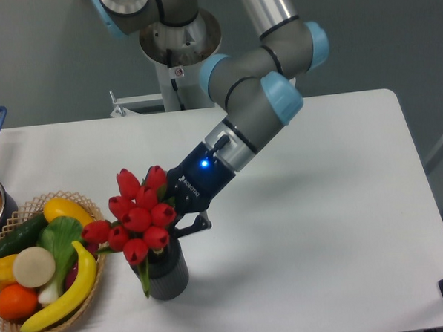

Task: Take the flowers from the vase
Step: 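Lower the gripper around the tulip stems and close it, then lift the tulip bunch up out of the grey vase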

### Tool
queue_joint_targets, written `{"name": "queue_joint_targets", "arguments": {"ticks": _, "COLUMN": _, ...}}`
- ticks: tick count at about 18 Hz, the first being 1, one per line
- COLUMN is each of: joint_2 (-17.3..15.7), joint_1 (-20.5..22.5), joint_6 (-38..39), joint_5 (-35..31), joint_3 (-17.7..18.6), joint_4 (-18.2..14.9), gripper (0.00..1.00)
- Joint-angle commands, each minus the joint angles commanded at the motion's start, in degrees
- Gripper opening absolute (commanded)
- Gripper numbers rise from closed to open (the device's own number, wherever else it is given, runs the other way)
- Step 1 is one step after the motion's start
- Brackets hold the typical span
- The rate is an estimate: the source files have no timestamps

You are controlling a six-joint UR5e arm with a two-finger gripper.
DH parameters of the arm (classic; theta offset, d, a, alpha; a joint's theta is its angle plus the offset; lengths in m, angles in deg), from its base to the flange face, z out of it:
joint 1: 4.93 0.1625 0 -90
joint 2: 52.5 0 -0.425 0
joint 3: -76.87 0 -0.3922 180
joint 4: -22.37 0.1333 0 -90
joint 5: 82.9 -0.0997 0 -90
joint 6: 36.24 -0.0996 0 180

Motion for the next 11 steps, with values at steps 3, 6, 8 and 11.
{"name": "queue_joint_targets", "arguments": {"ticks": 3, "joint_2": -0.3, "joint_1": 0.0, "joint_6": 4.6, "joint_5": 0.8, "joint_3": -3.4, "joint_4": 0.0, "gripper": 0.0}}
{"name": "queue_joint_targets", "arguments": {"ticks": 6, "joint_2": -0.4, "joint_1": -0.1, "joint_6": 7.0, "joint_5": 0.9, "joint_3": -5.5, "joint_4": 0.0, "gripper": 0.0}}
{"name": "queue_joint_targets", "arguments": {"ticks": 8, "joint_2": -0.5, "joint_1": -0.2, "joint_6": 9.6, "joint_5": 0.9, "joint_3": -6.5, "joint_4": 0.0, "gripper": 0.0}}
{"name": "queue_joint_targets", "arguments": {"ticks": 11, "joint_2": -2.1, "joint_1": 0.0, "joint_6": 13.1, "joint_5": 1.1, "joint_3": -7.7, "joint_4": 0.0, "gripper": 0.0}}
